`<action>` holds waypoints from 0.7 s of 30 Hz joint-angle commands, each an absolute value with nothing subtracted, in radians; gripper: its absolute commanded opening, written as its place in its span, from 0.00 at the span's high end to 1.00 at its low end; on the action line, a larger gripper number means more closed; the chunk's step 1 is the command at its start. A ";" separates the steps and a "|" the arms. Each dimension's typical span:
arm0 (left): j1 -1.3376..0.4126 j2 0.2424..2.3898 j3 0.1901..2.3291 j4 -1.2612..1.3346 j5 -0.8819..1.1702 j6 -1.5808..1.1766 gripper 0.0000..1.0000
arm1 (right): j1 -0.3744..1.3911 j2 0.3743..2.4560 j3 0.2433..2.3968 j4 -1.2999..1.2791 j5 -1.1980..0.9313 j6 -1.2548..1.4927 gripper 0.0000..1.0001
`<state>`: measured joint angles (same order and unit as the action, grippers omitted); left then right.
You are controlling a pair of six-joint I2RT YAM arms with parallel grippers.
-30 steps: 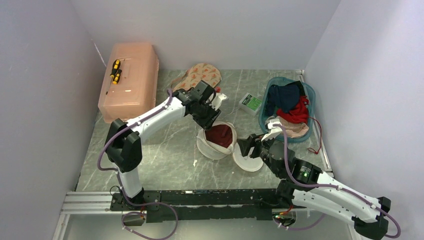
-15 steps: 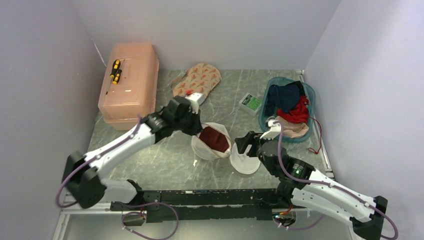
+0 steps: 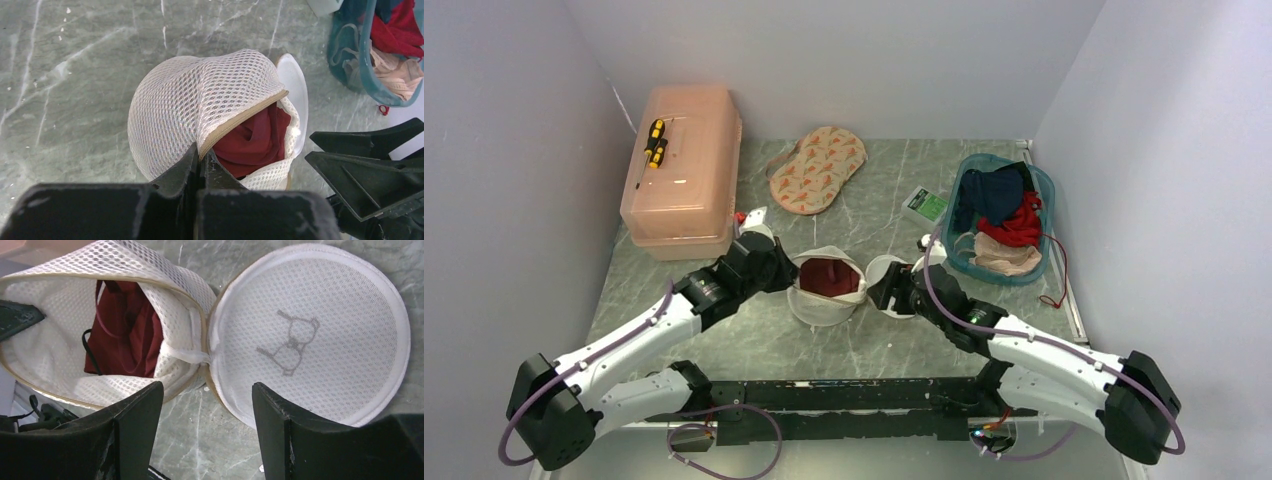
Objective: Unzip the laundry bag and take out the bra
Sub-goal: Adjust the laundry bag at the center of the board.
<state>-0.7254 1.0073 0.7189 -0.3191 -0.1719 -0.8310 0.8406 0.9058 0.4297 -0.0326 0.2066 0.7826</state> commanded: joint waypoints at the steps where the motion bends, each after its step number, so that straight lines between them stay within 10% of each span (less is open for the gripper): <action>1: -0.724 1.015 0.786 -0.403 -0.273 -0.892 0.97 | 0.838 0.866 0.418 0.036 0.216 0.836 0.31; 21: -0.724 0.946 0.656 -0.408 -0.307 -0.956 0.97 | 0.762 0.834 0.342 0.105 0.121 0.932 0.29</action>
<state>-0.7254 0.9466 0.6579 -0.4141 -0.2867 -0.9413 0.7589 0.8112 0.3511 -0.0784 0.2344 0.9203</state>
